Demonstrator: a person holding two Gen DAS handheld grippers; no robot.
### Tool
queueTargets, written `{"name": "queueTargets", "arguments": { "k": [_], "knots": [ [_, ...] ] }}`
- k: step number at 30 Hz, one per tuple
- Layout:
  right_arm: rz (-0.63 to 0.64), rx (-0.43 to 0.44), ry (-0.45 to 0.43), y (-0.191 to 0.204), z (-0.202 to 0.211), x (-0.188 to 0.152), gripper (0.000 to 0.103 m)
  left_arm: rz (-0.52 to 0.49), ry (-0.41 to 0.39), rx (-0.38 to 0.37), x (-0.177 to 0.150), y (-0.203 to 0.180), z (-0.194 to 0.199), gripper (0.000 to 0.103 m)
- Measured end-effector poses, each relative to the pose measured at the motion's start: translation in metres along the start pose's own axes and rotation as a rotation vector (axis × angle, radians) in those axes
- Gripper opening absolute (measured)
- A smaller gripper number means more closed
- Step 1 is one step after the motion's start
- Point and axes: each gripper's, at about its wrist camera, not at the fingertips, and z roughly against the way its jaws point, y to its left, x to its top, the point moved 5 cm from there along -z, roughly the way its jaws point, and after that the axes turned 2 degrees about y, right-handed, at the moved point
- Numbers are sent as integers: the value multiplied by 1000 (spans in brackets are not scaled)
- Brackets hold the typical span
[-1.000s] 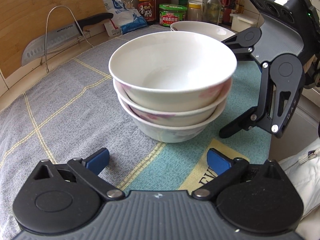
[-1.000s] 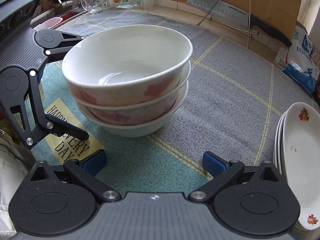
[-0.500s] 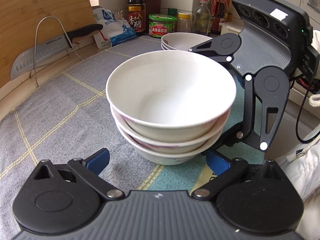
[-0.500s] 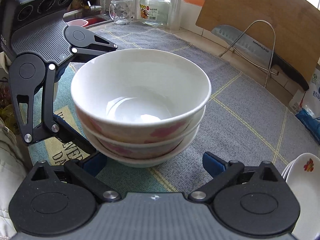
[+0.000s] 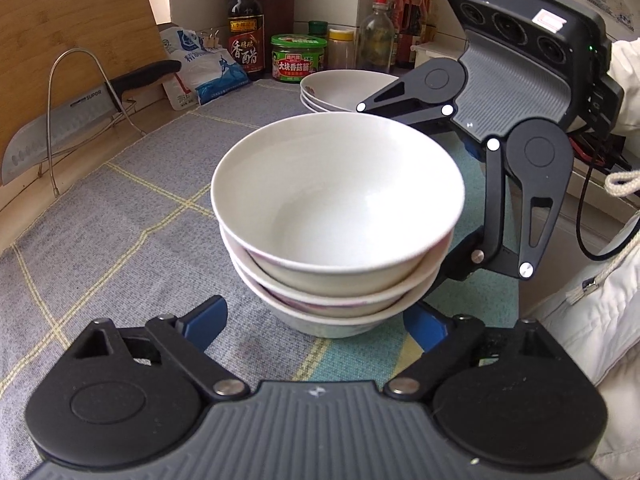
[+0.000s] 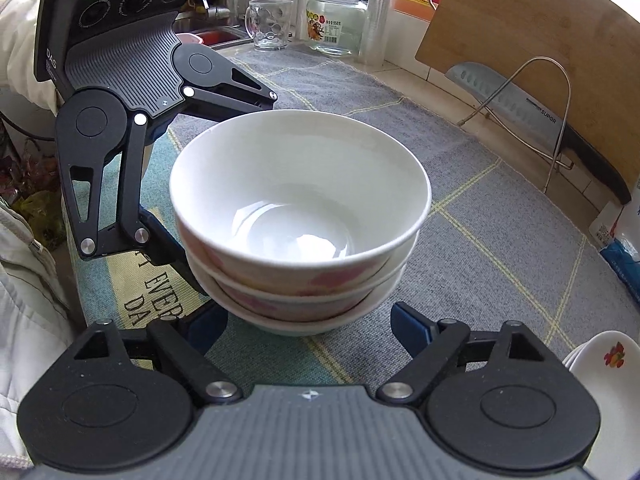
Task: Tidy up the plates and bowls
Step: 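Grasp the bowl stack with the right gripper while the left gripper grips its opposite side, then lift and carry the bowl stack with both grippers over the plate stack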
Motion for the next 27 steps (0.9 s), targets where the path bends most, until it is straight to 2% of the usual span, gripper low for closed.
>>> {"name": "queueTargets", "arguments": {
  "k": [17, 27],
  "knots": [
    [29, 15, 36, 4, 1, 5, 89, -34, -24, -41, -2, 6, 2, 93],
    [53, 41, 46, 5, 5, 11, 87, -63, -21, -95, 3, 7, -3, 88]
  ]
}}
